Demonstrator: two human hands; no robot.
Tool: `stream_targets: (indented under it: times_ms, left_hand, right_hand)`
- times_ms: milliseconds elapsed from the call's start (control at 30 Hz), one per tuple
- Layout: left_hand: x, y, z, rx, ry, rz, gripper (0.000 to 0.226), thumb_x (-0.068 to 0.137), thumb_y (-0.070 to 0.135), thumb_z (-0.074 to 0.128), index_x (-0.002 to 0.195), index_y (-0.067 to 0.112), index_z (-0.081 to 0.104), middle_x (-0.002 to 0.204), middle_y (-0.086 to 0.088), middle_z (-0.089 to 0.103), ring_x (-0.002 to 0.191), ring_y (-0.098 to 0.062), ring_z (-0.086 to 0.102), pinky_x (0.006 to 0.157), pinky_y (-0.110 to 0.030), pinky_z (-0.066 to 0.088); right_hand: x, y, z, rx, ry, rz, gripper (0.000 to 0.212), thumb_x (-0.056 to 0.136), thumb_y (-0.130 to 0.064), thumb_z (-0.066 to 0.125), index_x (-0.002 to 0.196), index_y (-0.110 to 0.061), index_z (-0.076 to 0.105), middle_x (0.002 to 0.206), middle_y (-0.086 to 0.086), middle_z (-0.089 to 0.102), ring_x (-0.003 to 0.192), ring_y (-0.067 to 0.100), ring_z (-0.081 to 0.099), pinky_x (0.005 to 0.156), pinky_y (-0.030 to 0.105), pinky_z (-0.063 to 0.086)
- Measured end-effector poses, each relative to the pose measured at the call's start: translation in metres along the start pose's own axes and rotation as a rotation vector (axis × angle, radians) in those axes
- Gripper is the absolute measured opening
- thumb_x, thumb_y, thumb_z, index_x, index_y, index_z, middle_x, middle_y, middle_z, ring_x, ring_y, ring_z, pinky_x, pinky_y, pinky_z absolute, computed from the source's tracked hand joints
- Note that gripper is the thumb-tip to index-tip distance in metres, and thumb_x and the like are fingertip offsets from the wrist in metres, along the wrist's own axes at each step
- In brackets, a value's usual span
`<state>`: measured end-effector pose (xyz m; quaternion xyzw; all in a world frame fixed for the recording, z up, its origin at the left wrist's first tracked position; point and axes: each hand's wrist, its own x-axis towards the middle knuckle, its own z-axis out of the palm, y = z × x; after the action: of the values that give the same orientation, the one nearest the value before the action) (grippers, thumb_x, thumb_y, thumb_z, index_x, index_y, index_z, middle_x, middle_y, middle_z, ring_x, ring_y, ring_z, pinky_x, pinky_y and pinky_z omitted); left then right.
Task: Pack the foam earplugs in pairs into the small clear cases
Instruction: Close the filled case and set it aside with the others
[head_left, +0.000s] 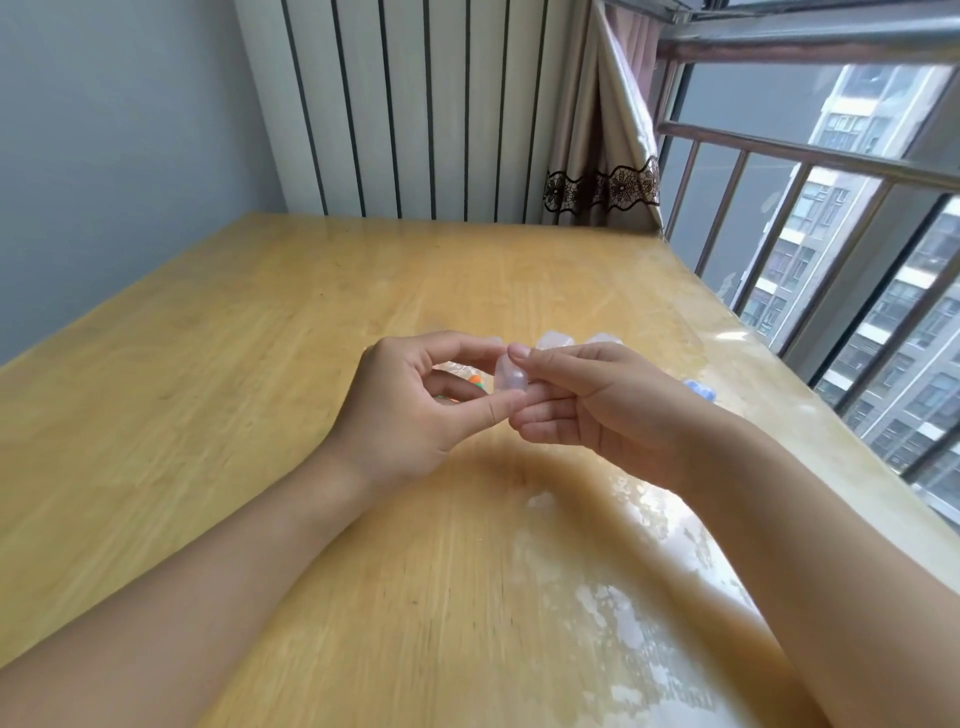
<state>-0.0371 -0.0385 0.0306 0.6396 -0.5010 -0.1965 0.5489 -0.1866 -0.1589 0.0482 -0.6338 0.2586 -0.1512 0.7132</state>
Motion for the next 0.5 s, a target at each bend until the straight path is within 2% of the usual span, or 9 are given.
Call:
stream_targets:
  times_ms: [133,300,400,500]
  left_hand:
    - [0.0014,-0.0001,-0.0012,-0.029,-0.001,-0.070,0.022,0.078,0.027,0.083,0.099,0.023,0.078,0.076,0.008,0.079,0.072,-0.016,0.077,0.089,-0.037,0.060]
    - [0.0011,-0.0003,-0.0007,-0.035,-0.057,-0.120,0.025,0.074,0.026,0.085,0.097,0.030,0.078,0.080,0.000,0.080,0.084,-0.013,0.077,0.102,-0.039,0.052]
    - [0.0030,0.0000,-0.0009,-0.086,-0.049,-0.129,0.027,0.068,0.027,0.087,0.093,0.028,0.080,0.089,0.003,0.080,0.088,-0.019,0.078,0.105,-0.044,0.051]
    - [0.0043,0.0014,-0.0019,-0.124,-0.063,-0.130,0.032,0.062,0.031,0.086,0.093,0.026,0.081,0.092,0.003,0.080,0.090,-0.019,0.077,0.106,-0.045,0.050]
  right_hand:
    - [-0.0004,0.0001,0.0004,-0.126,0.071,-0.147,0.033,0.088,-0.019,0.077,0.116,-0.004,0.071,0.100,0.013,0.078,0.082,0.022,0.074,0.081,0.030,0.062]
    - [-0.0010,0.0016,0.0011,-0.209,0.141,-0.192,0.028,0.085,-0.014,0.080,0.109,0.001,0.075,0.102,0.016,0.078,0.093,0.032,0.078,0.089,0.035,0.062]
    - [-0.0009,0.0017,0.0018,-0.216,0.121,-0.208,0.025,0.084,-0.011,0.081,0.104,0.002,0.077,0.099,0.017,0.078,0.094,0.030,0.078,0.093,0.039,0.061]
    - [-0.0032,-0.0003,0.0031,-0.258,0.131,-0.222,0.018,0.084,-0.010,0.081,0.099,0.001,0.079,0.094,0.018,0.079,0.091,0.030,0.078,0.094,0.043,0.060]
